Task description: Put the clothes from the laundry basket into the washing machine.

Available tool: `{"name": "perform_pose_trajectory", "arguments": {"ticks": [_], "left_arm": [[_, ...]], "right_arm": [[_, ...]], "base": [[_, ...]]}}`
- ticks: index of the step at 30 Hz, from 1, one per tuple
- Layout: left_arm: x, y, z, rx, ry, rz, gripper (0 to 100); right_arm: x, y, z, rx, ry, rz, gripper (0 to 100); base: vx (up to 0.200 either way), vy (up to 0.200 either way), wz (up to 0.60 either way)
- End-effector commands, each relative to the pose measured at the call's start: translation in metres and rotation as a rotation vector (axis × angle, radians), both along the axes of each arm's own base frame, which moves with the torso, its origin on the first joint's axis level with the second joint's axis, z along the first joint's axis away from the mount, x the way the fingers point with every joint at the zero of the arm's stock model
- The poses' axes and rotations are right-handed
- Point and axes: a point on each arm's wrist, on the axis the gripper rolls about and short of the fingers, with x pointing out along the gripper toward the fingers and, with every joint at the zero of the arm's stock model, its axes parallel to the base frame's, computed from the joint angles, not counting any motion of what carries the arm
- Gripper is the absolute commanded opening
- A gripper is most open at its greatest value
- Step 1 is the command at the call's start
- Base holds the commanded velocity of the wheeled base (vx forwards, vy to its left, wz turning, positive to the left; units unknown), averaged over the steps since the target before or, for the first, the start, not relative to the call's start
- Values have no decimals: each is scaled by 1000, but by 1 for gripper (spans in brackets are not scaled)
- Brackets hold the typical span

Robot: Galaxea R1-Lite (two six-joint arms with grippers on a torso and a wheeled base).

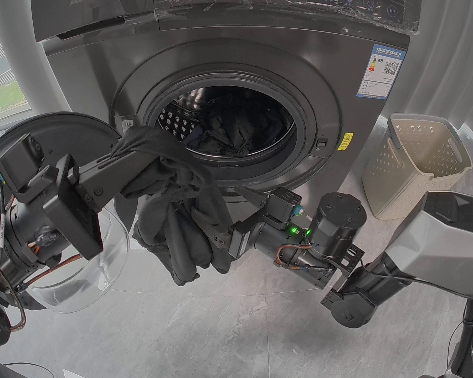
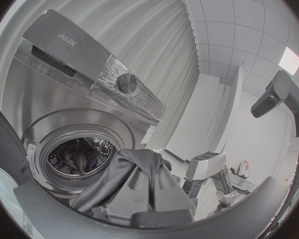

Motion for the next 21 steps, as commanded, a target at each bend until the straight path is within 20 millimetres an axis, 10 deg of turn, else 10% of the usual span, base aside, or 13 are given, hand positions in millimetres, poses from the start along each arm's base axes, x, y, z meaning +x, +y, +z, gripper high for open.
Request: {"name": "perform_pose_trajectory", "arguments": {"ticks": [1, 3, 4, 21], "left_arm": [[0, 0, -1, -3, -2, -3, 0], [0, 0, -1, -4, -3, -3, 0], [0, 0, -1, -3, -2, 0, 0], [17, 5, -7, -8, 65, 50, 0]], "right_arm": [[16, 14, -13, 5, -8, -4, 100], [17, 15, -12, 14, -17, -7, 100], [18, 15, -10, 21, -20, -11, 0], [-52, -53, 66, 74, -67, -26, 0]], "base": [[0, 0, 0], [0, 0, 0], [0, 0, 0], [0, 0, 0]]}}
